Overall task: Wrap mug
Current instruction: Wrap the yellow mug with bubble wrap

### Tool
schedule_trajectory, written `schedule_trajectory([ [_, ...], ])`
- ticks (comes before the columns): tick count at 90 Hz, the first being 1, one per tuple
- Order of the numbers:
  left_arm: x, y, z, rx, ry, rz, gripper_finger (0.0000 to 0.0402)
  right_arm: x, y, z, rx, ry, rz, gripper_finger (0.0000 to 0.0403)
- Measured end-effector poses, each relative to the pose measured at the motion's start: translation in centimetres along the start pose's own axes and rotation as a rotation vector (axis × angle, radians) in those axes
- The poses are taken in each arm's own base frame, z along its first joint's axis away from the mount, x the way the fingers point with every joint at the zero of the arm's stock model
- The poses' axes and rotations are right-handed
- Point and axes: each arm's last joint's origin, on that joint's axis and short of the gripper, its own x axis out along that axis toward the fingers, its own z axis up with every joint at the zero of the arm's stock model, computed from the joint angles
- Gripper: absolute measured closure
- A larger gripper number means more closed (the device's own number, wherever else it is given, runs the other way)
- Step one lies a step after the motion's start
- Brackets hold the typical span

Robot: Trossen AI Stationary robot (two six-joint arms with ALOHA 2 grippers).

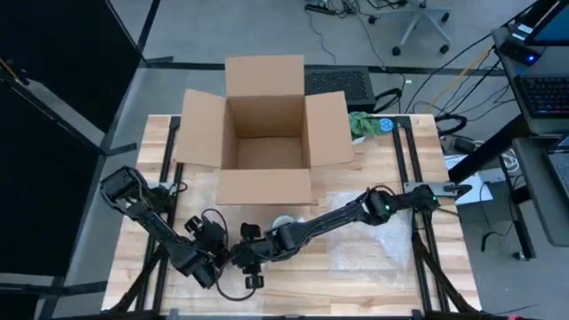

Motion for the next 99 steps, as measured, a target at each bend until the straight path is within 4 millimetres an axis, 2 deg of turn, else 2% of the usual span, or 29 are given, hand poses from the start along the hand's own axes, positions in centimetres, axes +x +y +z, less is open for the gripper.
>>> schedule_trajectory([
  [57,-0.1,0.1,-0.1,0.010,0.009,0.004,0.0252,-0.1,1.4,0.1,-0.090,-0.038,0.029,0.0273],
  [70,-0.1,0.1,-0.1,0.010,0.009,0.005,0.0252,-0.1,1.4,0.1,-0.054,-0.036,0.030,0.0272],
  [78,0.0,0.1,-0.1,0.009,0.009,0.007,0.0252,0.0,1.0,0.2,0.032,-0.038,0.002,0.0272],
  [99,0.0,0.1,-0.1,0.029,0.010,0.007,0.0252,-0.1,1.0,0.5,0.053,-0.058,0.078,0.0272],
])
